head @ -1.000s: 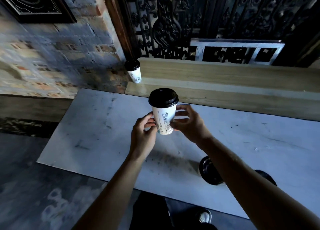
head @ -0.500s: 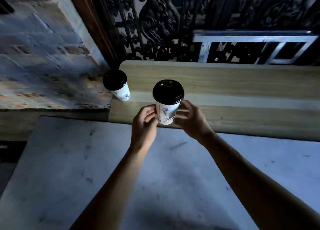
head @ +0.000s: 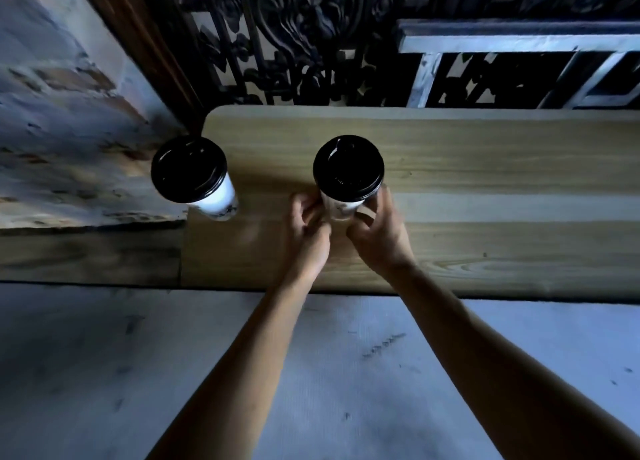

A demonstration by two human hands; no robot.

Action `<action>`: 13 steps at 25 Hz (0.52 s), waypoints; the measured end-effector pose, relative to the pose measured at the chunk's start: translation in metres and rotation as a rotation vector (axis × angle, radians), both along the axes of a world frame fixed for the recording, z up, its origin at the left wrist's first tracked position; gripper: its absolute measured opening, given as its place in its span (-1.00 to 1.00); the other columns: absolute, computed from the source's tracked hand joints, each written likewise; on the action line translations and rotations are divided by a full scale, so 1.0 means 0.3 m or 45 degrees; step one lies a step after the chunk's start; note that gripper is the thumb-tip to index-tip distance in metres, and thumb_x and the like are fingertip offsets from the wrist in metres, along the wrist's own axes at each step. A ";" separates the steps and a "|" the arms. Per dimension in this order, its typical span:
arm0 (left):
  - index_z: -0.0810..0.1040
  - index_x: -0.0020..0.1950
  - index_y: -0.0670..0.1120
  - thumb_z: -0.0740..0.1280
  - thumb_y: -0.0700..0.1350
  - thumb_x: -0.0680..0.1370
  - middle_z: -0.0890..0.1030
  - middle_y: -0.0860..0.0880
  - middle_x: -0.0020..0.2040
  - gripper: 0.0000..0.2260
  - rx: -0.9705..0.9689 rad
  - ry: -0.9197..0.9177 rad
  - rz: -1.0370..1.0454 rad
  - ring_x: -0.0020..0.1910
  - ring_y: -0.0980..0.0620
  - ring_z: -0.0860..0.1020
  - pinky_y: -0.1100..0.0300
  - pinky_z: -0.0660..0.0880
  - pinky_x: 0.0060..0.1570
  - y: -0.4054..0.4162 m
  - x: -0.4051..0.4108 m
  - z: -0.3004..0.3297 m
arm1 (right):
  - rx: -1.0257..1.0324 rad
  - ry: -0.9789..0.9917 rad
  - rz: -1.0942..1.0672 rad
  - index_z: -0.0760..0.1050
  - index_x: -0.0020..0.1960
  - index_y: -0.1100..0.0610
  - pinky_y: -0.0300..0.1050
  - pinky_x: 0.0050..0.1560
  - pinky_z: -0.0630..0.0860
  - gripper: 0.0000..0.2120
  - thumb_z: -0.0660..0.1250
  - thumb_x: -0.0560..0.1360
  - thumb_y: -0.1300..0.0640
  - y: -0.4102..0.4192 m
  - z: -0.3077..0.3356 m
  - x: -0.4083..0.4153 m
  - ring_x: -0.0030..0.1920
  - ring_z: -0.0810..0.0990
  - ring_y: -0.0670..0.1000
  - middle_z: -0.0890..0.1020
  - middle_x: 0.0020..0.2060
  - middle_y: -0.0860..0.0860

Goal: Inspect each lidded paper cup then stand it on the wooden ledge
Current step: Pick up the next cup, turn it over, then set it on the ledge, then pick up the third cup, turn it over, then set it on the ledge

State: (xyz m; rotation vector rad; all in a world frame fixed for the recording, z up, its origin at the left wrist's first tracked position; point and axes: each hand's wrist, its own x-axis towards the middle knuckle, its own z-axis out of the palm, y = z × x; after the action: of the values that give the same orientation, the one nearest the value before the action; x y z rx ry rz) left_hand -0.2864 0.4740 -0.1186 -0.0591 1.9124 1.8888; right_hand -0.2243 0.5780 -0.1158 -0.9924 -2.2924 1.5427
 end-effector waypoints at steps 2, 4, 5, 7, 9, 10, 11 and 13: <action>0.45 -0.01 0.05 0.22 -0.41 0.35 0.61 0.12 -0.02 -0.61 0.026 -0.062 0.038 -0.09 0.35 0.62 0.36 0.46 -0.10 0.015 0.004 -0.033 | 0.048 -0.041 0.009 0.41 0.36 0.13 0.11 0.19 0.63 -0.36 0.29 0.27 0.28 -0.001 -0.022 0.009 0.28 0.58 0.08 0.56 0.22 0.09; 0.45 0.08 -0.03 0.16 -0.54 0.44 0.60 0.06 0.04 -0.55 0.022 -0.080 0.031 -0.02 0.27 0.61 0.30 0.44 -0.05 0.011 0.016 -0.045 | -0.060 -0.068 -0.003 0.36 0.43 0.15 0.10 0.25 0.61 -0.30 0.30 0.27 0.26 -0.003 -0.018 0.017 0.34 0.55 0.03 0.53 0.28 0.11; 0.44 0.16 -0.10 0.13 -0.57 0.45 0.59 0.00 0.09 -0.54 0.012 -0.072 0.020 0.05 0.19 0.59 0.28 0.43 -0.03 0.000 0.028 -0.036 | -0.092 -0.098 0.000 0.31 0.48 0.15 0.08 0.29 0.60 -0.26 0.31 0.30 0.27 -0.002 -0.005 0.028 0.37 0.52 0.01 0.50 0.33 0.13; 0.40 0.32 -0.20 0.14 -0.56 0.47 0.54 -0.09 0.22 -0.52 -0.036 -0.047 -0.005 0.21 0.06 0.53 0.22 0.46 0.08 -0.028 0.065 0.022 | -0.076 -0.192 0.029 0.20 0.57 0.14 0.11 0.33 0.56 -0.20 0.37 0.36 0.28 0.008 0.044 0.070 0.40 0.49 0.06 0.45 0.41 0.17; 0.39 0.40 -0.20 0.20 -0.51 0.49 0.51 -0.12 0.32 -0.50 -0.135 -0.023 -0.020 0.33 0.03 0.49 0.15 0.48 0.24 -0.073 0.131 0.079 | -0.029 -0.305 0.049 0.18 0.59 0.12 0.13 0.34 0.52 -0.19 0.42 0.40 0.26 0.020 0.108 0.142 0.37 0.52 0.13 0.43 0.42 0.19; 0.40 0.39 -0.19 0.23 -0.48 0.49 0.52 -0.13 0.34 -0.51 -0.171 0.024 -0.023 0.35 0.01 0.49 0.12 0.48 0.29 -0.104 0.180 0.106 | -0.020 -0.341 0.054 0.20 0.58 0.11 0.12 0.34 0.51 -0.21 0.42 0.42 0.26 0.024 0.146 0.191 0.35 0.53 0.13 0.43 0.42 0.18; 0.43 0.38 -0.17 0.25 -0.44 0.48 0.54 -0.13 0.33 -0.53 -0.192 0.082 -0.036 0.34 0.02 0.51 0.12 0.48 0.31 -0.132 0.234 0.137 | -0.012 -0.353 0.057 0.22 0.58 0.09 0.09 0.33 0.51 -0.24 0.41 0.43 0.25 0.030 0.191 0.247 0.33 0.53 0.13 0.44 0.41 0.17; 0.51 0.29 -0.12 0.25 -0.37 0.45 0.61 -0.08 0.25 -0.58 -0.260 0.179 -0.085 0.28 0.08 0.57 0.17 0.49 0.31 -0.181 0.345 0.190 | 0.038 -0.342 0.091 0.26 0.55 0.07 -0.01 0.28 0.51 -0.29 0.39 0.44 0.24 0.036 0.292 0.356 0.31 0.55 0.10 0.47 0.37 0.15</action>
State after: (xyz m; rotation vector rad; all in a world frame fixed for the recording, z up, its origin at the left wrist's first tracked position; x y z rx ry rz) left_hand -0.1830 0.4197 -0.0616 0.0751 2.1688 1.6883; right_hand -0.1176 0.5888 -0.0284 -1.1858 -2.5476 1.4751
